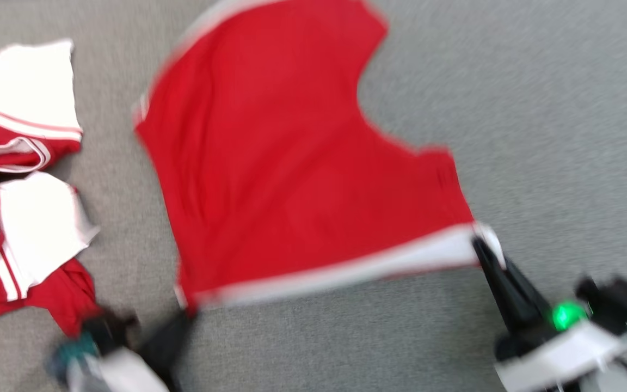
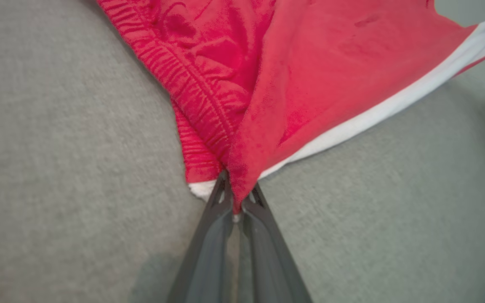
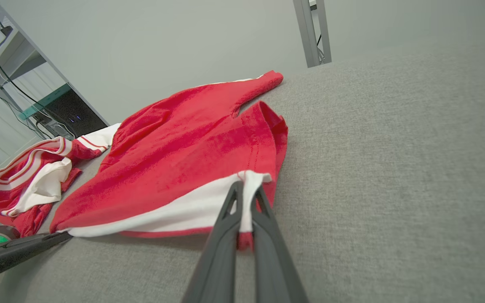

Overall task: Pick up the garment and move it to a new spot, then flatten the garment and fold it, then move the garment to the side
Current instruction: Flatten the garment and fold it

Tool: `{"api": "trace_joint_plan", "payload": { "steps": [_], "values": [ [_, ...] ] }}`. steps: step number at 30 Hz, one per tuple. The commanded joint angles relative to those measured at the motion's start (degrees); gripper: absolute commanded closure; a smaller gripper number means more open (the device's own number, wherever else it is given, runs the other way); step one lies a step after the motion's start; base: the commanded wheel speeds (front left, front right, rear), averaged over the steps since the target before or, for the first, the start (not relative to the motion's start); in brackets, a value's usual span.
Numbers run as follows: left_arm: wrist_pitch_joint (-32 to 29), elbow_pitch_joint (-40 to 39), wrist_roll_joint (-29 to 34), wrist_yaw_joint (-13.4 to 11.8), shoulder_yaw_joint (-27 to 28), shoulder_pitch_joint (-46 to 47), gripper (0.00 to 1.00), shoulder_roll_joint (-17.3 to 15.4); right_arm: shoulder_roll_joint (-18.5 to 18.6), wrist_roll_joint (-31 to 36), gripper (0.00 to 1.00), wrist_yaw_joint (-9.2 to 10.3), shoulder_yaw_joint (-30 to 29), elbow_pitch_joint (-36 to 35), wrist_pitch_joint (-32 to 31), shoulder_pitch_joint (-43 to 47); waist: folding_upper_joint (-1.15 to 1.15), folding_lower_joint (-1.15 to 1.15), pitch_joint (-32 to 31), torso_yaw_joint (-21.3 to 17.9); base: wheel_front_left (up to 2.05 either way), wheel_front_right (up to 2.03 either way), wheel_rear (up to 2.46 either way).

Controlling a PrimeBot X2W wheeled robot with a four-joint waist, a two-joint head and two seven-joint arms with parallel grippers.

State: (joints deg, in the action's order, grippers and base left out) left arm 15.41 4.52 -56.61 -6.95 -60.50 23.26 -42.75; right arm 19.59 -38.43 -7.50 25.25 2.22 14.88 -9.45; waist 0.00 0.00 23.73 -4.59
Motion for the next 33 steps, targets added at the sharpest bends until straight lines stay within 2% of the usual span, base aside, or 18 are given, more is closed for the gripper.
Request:
{"api": "trace_joint_plan", "payload": {
  "steps": [1, 3, 5, 7, 9, 11, 16, 17, 20, 25, 29, 33],
  "values": [
    [-1.1, -3.2, -1.7, -4.1, -1.9, -8.7, 1.00, 0.4, 0.9, -0.5, 1.00, 0.01, -2.0, -2.5, -0.3, 5.8, 0.00, 0.00, -7.5, -2.4, 0.00, 0.00, 0.00],
    [-0.5, -9.1, -2.0, -8.4, -0.2, -13.4, 1.00, 0.7, 1.6, -0.9, 1.00, 0.00, -3.1, -6.3, -2.0, 11.6, 0.00, 0.00, -8.3, -2.6, 0.00, 0.00, 0.00],
    [-0.3, -14.9, -1.0, -11.3, 2.6, -16.6, 1.00, 1.9, 1.7, -1.4, 1.00, 0.00, -5.4, -9.9, -2.8, 16.0, 0.00, 0.00, -8.3, -2.1, 0.00, 0.00, 0.00],
    [-0.2, -18.4, 0.1, -12.9, 4.5, -19.6, 1.00, 1.8, 1.7, -1.0, 1.00, 0.00, -7.2, -12.3, -3.8, 17.9, 0.00, 0.00, -8.0, -1.4, 0.00, 0.00, 0.00],
    [-0.2, -20.9, 0.0, -12.9, 6.8, -20.6, 1.00, 1.8, 1.2, -0.4, 1.00, -0.01, -7.7, -13.9, -5.3, 16.6, 0.00, 0.00, -7.7, -0.4, 0.00, 0.00, 0.00],
    [-0.3, -22.2, -0.1, -12.5, 8.5, -19.0, 1.00, 0.4, 0.7, 0.5, 1.00, 0.00, -7.9, -14.3, -6.7, 12.7, 0.00, 0.00, -6.8, 0.8, 0.00, 0.00, 0.00],
    [-5.6, -22.3, -2.6, -8.7, 11.3, -10.1, 1.00, 0.9, -0.6, 1.6, 1.00, 0.00, -7.9, -9.9, -10.1, -1.8, 0.00, 0.00, -2.8, 6.5, 0.00, 0.00, 0.00],
    [-5.6, -22.3, -2.6, -8.7, 11.3, -10.1, 1.00, 0.9, -0.6, 1.6, 1.00, 0.00, -7.9, -9.9, -10.1, -1.8, 0.00, 0.00, -2.8, 6.5, 0.00, 0.00, 0.00],
    [-8.9, -17.9, -3.7, -6.1, 12.4, -1.8, 1.00, 4.4, -0.7, 1.7, 1.00, 0.00, -8.9, -4.6, -12.1, -11.3, 0.00, 0.00, 0.4, 11.0, 0.00, 0.00, 0.00],
    [-11.9, -5.2, -3.9, -2.1, 11.7, 9.5, 1.00, 13.0, -0.4, 2.0, 1.00, 0.00, -8.5, 5.7, -14.7, -24.6, 0.00, 0.00, 4.2, 16.6, 0.00, 0.00, 0.00],
    [-12.8, 4.7, -2.4, -0.7, 10.5, 15.1, 1.00, 17.6, -1.5, 2.5, 1.00, 0.00, -5.8, 14.6, -14.2, -32.4, 0.00, 0.00, 5.1, 17.8, 0.00, 0.00, 0.00],
    [-12.5, 10.7, -1.7, 1.3, 9.9, 19.0, 1.00, 20.9, -1.6, 3.4, 1.00, 0.00, -3.1, 22.6, -12.6, -37.9, 0.00, 0.00, 5.0, 18.8, 0.00, 0.00, 0.00]
  ]
}}
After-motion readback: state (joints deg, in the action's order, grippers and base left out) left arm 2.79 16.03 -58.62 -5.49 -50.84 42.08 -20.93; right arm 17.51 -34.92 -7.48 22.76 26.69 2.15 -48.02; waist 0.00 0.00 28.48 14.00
